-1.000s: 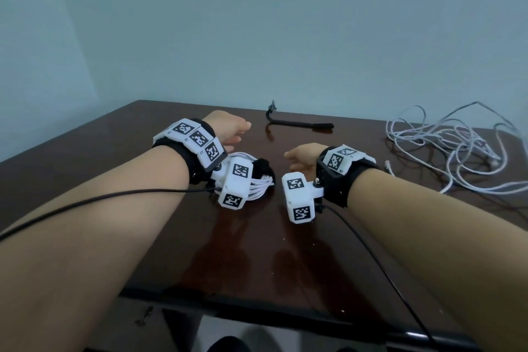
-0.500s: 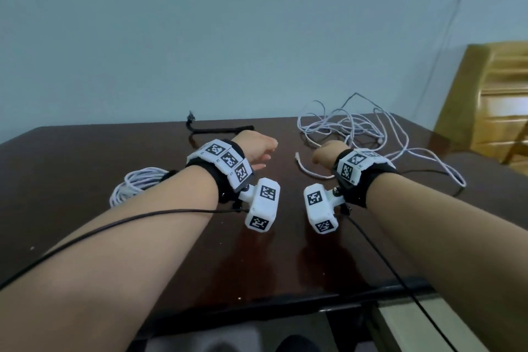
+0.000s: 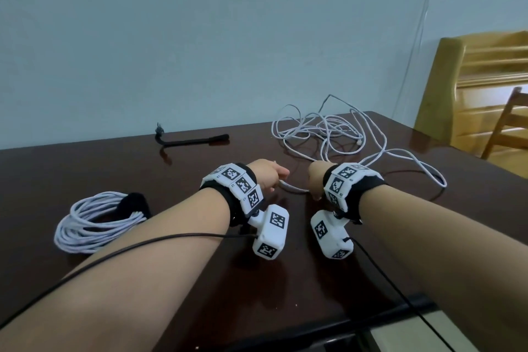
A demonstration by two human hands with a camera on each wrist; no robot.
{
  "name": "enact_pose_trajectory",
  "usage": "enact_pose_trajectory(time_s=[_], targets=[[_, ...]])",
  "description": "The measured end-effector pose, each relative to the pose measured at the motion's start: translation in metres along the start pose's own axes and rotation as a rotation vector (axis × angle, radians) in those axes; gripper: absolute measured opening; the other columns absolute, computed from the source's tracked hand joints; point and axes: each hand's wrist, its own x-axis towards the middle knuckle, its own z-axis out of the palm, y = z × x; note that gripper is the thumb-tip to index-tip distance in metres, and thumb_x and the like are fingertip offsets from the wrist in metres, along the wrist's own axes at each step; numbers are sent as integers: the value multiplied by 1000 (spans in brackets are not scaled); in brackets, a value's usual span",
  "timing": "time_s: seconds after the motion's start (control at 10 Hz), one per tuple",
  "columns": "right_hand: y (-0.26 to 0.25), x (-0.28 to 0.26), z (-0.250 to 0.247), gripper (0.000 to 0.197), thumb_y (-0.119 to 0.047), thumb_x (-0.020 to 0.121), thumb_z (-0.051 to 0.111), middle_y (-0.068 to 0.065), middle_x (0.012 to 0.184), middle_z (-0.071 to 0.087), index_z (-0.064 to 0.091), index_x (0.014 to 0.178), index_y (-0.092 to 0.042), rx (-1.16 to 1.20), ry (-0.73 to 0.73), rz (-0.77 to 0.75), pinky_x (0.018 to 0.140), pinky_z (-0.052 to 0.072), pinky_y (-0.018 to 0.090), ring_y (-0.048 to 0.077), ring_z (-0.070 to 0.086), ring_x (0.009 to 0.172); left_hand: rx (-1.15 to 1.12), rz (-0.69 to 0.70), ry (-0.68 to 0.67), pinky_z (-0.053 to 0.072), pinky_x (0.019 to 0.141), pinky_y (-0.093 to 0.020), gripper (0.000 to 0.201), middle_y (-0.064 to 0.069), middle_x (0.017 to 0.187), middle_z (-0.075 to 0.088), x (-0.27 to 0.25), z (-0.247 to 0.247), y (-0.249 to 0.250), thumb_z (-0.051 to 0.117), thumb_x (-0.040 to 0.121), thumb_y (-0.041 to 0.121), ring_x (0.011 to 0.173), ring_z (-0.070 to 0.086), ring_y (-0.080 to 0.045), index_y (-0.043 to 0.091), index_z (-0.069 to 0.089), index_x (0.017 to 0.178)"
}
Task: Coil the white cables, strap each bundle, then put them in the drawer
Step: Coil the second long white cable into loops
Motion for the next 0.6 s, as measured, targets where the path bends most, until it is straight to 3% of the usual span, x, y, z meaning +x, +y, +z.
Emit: enact_pose_trajectory(time_s=[0.1, 0.2, 0.3, 0.4, 0.5, 0.6], targets=[[-17, -23, -3, 41, -16, 91, 58, 14, 132, 53, 51, 129, -4, -62, 23, -84, 94, 43, 30, 28, 51, 121, 100, 16, -23, 47, 78, -18, 57, 0, 137, 54, -10, -3, -7, 34, 88, -14, 125, 48, -15, 14, 52, 135], [-27, -34, 3, 30, -14, 86, 64, 11, 96, 60, 61, 114, -3, -44, -73, -214, 56, 46, 11, 22, 57, 89, 195, 37, -79, 43, 79, -18, 63, 3, 138, 53, -28, -9, -12, 36, 86, -14, 125, 47, -12, 19, 49, 137], [-43, -46, 2, 16, -16, 85, 62, 7, 76, 56, 62, 93, -3, 100, -89, -259, 36, 40, 17, 19, 52, 61, 219, 50, -115, 43, 83, -17, 62, 2, 130, 58, -47, -19, -23, 46, 82, -14, 114, 52, -10, 18, 51, 135], [-58, -58, -6, 26, -20, 85, 63, 16, 73, 52, 67, 97, 3, 519, -80, -367, 51, 39, 28, 23, 45, 62, 154, 62, -31, 44, 76, -19, 36, 1, 107, 66, -69, -38, -35, 59, 86, 2, 93, 56, -10, 17, 64, 118], [-75, -69, -19, 18, -25, 87, 63, 11, 65, 48, 71, 74, -16, 839, -58, -528, 50, 31, 27, 19, 38, 52, -14, 55, 160, 48, 88, -27, 14, -3, 92, 62, -92, -62, -46, 53, 94, 14, 89, 57, -13, 18, 66, 91], [-93, -93, -37, 10, -23, 87, 65, 2, 71, 54, 68, 78, -22, 877, 36, -652, 50, 33, 22, 10, 40, 53, -411, -20, 181, 49, 93, -30, 23, -8, 98, 65, -125, -84, -54, 46, 99, 22, 97, 62, -17, 12, 62, 85]])
